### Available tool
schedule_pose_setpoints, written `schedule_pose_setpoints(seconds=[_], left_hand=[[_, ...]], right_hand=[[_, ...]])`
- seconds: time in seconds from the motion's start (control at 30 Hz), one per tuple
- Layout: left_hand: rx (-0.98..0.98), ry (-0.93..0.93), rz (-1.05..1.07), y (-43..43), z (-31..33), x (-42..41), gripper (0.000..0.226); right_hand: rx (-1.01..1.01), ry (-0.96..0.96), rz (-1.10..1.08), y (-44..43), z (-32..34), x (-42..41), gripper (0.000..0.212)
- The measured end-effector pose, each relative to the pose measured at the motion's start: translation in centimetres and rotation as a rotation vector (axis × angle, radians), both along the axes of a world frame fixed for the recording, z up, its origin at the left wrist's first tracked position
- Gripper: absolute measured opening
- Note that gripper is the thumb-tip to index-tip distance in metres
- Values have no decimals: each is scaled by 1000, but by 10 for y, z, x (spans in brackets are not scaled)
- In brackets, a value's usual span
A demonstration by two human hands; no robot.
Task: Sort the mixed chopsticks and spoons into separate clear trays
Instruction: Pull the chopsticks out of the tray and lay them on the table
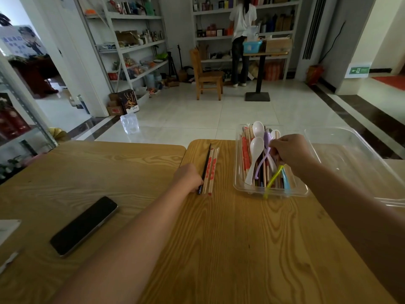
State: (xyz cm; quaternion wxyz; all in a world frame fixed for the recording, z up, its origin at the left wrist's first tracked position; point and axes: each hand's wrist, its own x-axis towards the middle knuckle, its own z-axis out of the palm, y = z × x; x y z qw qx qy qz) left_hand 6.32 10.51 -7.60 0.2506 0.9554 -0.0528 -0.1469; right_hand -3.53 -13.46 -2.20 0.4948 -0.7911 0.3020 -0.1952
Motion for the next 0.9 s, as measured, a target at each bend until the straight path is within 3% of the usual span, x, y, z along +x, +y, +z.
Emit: schedule_pose_setpoints(seconds=[0.2,0.37,0.57,0.9], left_hand=[[31,-104,-12,-1,9,-2,7],[-131,-201,-63,-17,29,-11,20],[-360,-166,-166,-43,53,-32,9],[-488,-90,-289,-74,69,-47,6]], right_hand=[[-38,-12,-80,-15,-2,3,26],[-139,95,-143,-22,-5,-1,30],[-207,126,-101,-25,-14,-3,24],[-241,207,-32,-39,2,36,20]])
